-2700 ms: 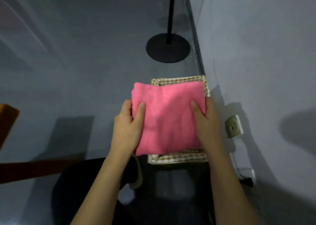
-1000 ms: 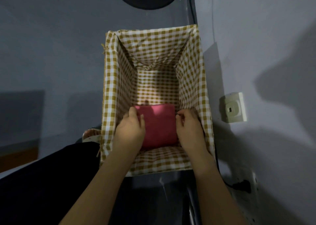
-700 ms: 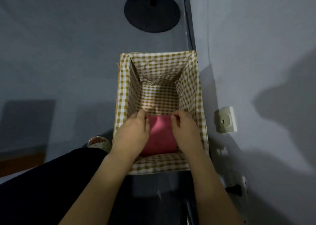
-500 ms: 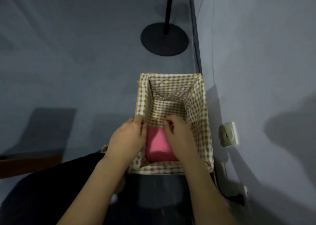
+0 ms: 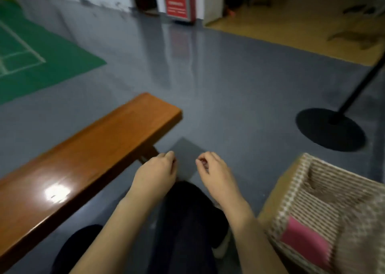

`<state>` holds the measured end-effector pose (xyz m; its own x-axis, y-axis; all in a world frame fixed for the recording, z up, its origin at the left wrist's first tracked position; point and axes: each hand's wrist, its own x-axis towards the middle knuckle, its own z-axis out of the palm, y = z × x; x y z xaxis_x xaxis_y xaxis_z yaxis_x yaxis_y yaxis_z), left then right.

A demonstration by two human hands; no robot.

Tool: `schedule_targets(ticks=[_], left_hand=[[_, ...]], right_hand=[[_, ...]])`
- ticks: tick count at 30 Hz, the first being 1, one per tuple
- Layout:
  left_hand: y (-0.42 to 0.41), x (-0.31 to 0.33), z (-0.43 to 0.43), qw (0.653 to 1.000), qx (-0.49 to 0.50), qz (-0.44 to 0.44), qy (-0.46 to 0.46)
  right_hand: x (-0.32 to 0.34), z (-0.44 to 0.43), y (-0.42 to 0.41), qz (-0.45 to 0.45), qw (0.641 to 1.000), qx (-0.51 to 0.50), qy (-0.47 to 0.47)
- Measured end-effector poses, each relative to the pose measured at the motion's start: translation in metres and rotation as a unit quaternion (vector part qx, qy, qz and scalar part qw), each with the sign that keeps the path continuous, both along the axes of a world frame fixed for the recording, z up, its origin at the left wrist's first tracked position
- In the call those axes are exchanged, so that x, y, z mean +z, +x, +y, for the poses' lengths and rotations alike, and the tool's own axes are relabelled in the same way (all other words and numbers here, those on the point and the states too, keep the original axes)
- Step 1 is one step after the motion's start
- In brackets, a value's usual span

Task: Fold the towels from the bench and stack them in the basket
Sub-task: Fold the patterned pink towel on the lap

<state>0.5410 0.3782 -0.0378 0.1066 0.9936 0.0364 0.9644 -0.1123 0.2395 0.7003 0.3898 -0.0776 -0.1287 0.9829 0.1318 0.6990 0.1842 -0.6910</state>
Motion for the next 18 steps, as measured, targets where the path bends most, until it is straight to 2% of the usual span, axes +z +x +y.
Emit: schedule_targets(ticks=[3, 7, 11, 13, 18], left_hand=[[-0.070, 0.015, -0.029, 0.997, 0.079, 0.015, 0.008], [-0.150, 0.026, -0.086, 0.982, 0.190, 0.017, 0.008], [-0.212, 0.027, -0.150, 0.950, 0.312, 0.023, 0.003], [-0.240, 0.025, -0.188, 0.928, 0.373, -0.004, 0.003], [-0.288, 0.013, -0.258, 0.890, 0.455, -0.031, -0.003]], right_hand=[[0.016, 0.000, -0.068, -0.019, 0.994, 0.104, 0.008], [0.034, -0.013, -0.155, -0.048, 0.970, 0.239, 0.013], [0.043, -0.041, -0.235, -0.061, 0.934, 0.350, 0.027], [0.043, -0.064, -0.277, -0.068, 0.913, 0.400, 0.038], [0.033, -0.118, -0.351, -0.079, 0.871, 0.480, 0.059]])
